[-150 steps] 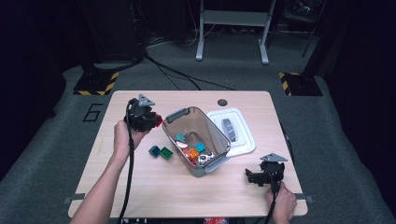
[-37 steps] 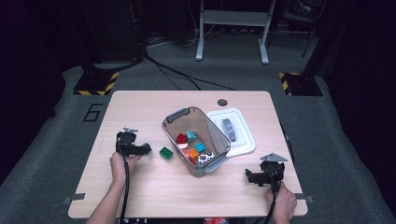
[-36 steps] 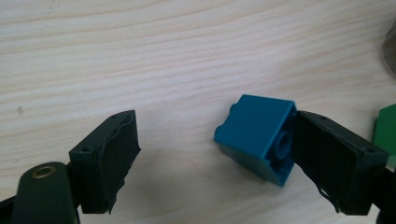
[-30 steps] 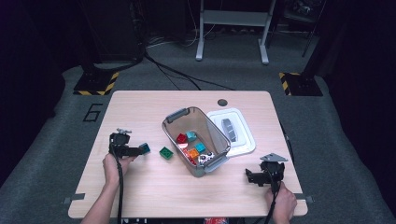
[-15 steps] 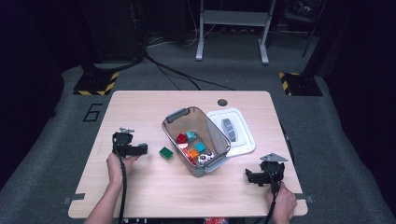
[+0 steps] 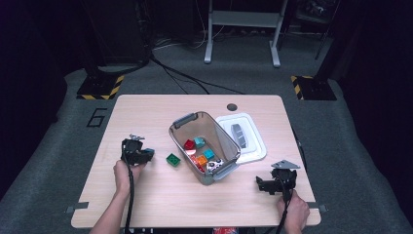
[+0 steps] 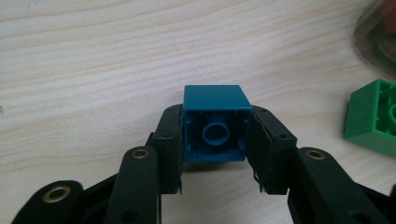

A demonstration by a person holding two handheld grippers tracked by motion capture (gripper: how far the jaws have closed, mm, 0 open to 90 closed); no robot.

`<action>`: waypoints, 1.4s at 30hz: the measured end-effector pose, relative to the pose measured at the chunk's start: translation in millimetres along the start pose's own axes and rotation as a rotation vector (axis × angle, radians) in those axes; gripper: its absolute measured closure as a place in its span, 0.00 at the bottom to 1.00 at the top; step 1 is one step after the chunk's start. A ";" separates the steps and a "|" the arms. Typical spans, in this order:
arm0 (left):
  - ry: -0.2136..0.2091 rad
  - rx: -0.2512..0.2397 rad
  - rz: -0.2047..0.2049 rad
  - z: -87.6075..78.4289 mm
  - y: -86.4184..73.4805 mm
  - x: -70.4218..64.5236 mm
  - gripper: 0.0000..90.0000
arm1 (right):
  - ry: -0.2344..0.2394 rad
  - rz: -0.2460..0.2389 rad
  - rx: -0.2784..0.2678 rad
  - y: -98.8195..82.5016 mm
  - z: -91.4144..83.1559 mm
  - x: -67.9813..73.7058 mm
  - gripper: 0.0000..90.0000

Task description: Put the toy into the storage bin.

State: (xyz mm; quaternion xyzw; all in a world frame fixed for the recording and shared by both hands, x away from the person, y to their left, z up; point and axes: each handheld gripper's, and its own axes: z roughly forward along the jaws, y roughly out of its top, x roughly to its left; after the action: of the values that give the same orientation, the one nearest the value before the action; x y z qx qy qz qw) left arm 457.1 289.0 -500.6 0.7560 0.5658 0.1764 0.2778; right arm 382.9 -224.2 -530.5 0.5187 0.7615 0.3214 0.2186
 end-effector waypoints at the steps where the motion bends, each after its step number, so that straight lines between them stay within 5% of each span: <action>1: -0.007 0.003 0.002 -1.3 0.2 -0.1 0.66 | 0.000 0.000 0.000 0.0 0.0 0.0 0.00; 23: -0.060 -0.067 0.074 -50.0 20.9 -1.8 0.66 | -0.002 0.002 0.000 0.1 0.0 0.2 0.00; 42: -0.087 -0.136 0.122 -88.9 58.4 -13.6 0.66 | -0.001 0.001 -0.001 0.0 0.0 0.1 0.00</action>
State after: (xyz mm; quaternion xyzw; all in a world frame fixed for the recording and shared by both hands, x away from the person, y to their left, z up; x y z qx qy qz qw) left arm 445.6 283.6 -394.1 0.7752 0.4930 0.1981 0.3415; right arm 382.9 -224.0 -530.5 0.5192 0.7609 0.3218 0.2189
